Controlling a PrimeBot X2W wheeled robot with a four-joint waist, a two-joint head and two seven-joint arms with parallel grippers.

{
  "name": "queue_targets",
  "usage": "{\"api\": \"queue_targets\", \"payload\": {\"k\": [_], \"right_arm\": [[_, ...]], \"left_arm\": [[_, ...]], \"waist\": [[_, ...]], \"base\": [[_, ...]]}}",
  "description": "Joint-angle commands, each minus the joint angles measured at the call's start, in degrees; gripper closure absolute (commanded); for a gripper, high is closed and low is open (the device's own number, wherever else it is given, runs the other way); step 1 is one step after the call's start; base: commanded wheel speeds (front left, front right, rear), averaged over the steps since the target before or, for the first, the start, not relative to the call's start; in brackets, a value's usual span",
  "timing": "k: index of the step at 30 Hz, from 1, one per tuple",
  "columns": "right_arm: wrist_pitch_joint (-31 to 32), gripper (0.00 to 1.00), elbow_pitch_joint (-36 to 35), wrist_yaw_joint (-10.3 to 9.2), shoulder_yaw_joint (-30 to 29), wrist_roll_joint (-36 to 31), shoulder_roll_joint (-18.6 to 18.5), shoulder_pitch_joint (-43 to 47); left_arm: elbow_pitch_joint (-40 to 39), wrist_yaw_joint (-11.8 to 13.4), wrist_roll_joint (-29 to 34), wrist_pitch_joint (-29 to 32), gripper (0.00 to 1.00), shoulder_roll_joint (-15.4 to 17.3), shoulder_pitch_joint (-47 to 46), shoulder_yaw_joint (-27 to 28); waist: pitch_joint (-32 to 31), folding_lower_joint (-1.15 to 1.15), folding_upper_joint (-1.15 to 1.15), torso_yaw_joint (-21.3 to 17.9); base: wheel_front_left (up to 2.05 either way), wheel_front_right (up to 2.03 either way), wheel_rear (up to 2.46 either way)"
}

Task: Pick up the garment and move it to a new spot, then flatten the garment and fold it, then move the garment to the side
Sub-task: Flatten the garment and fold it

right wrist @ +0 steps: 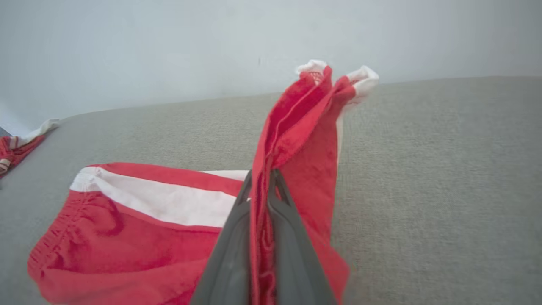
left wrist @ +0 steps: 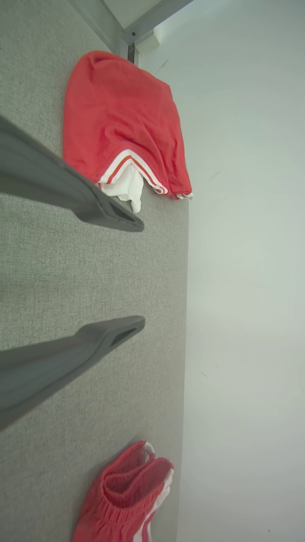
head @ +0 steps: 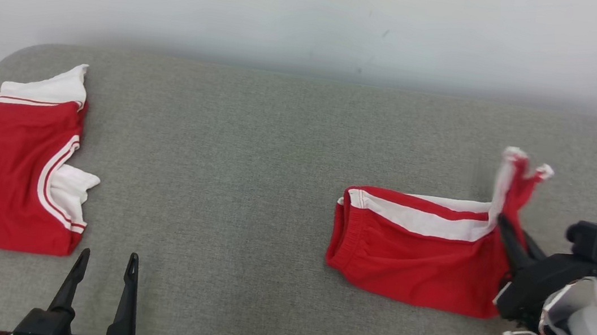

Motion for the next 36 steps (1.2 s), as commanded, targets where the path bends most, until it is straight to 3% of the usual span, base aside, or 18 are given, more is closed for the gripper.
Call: {"api": "queue_targets", "payload": {"k": [1,13,22,32,34,36], "right_arm": [[0.5,1.0,-1.8,-0.14,-0.2,0.1,1.0,1.0],[8.1,1.0,-12.4,-0.14,-1.6,-5.7,10.1,4.9],[11.4,1.0,-9.6,-0.14,-1.6,-10.2,16.5,6.8],[9.2,1.0,-6.0,-0.14,-1.1,-12.7,19.1,7.4],[7.4,0.0,-5.6,-0.14,-1.2,-13.4,19.2,7.0],[5.4,0.0,-5.9,-0.14,-1.4,-14.0,18.8,6.7]], "left_arm": [[0.1,0.1,-0.4,-0.2,0.0,-0.1,-0.5,0.0],[1.0,0.4,-2.5,-0.2,0.0,-0.1,-2.3,-2.7],[1.5,1.3,-3.8,-0.2,0.0,-0.1,-3.4,-5.1],[1.8,1.3,-3.9,-0.2,0.0,-0.1,-3.1,-4.7],[1.8,1.3,-3.7,-0.2,0.0,-0.1,-3.0,-4.4],[1.9,1.2,-3.4,-0.2,0.0,-0.1,-2.8,-4.1]], "waist": [[0.0,-0.01,0.0,0.6],[0.8,-0.01,0.0,4.4],[1.5,-0.01,0.0,7.0],[1.0,-0.01,0.0,6.6],[0.9,-0.01,0.0,6.3],[0.5,-0.01,0.0,6.0]], "base": [[0.0,0.0,0.0],[0.0,0.0,0.0],[0.0,0.0,0.0],[0.0,0.0,0.0],[0.0,0.0,0.0],[0.0,0.0,0.0]]}}
